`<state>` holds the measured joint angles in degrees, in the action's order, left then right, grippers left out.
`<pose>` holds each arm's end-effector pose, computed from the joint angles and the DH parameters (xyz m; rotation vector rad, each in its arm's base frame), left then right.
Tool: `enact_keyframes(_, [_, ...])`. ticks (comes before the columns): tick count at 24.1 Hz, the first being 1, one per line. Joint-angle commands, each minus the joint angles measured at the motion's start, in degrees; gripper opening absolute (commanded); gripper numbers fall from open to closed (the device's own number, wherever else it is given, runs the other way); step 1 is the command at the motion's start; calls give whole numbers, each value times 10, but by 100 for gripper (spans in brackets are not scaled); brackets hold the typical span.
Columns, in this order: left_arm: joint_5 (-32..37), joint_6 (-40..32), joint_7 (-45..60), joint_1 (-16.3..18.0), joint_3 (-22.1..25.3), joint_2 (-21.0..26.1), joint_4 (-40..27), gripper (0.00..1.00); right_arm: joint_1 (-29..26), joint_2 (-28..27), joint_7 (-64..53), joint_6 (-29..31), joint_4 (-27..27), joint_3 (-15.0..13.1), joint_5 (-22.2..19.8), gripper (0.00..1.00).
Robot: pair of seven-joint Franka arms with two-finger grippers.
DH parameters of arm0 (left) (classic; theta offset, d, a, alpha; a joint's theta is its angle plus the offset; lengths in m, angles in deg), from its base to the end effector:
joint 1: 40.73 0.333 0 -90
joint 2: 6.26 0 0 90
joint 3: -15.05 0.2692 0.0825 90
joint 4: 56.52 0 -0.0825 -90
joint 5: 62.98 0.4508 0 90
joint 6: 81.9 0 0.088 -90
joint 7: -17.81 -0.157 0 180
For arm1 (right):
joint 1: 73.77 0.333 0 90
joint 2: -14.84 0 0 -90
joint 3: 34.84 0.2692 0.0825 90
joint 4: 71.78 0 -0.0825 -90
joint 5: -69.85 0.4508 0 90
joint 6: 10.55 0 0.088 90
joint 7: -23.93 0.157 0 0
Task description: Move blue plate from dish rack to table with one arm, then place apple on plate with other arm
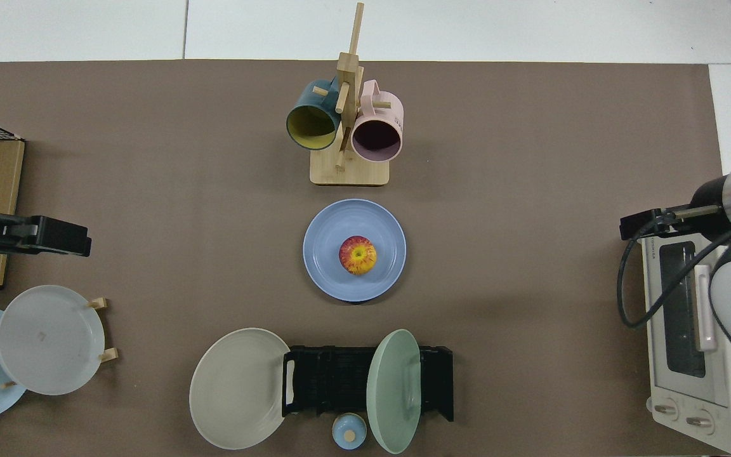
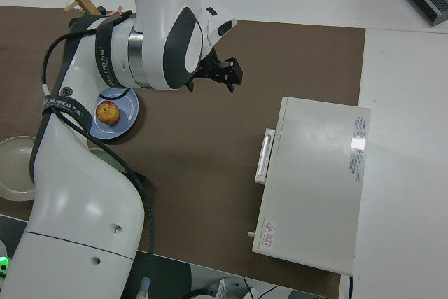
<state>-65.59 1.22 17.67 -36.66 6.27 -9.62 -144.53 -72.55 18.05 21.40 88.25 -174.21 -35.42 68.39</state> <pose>0.5889 -0.0581 0.5711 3.1030 -0.1383 -0.0448 0.6123 0.0032 0.4580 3.1157 0.0925 -0.0121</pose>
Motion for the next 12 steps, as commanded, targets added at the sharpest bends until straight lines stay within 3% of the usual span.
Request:
enact_keyframes(1, [-7,-8,0,-2,3,-3,7,100,-5,8,4,0,-3,3,-9,100])
enact_keyframes(12, [3,0,-2,-9,3,7,15,100,-7,8,8,3,-3,3,-6,100])
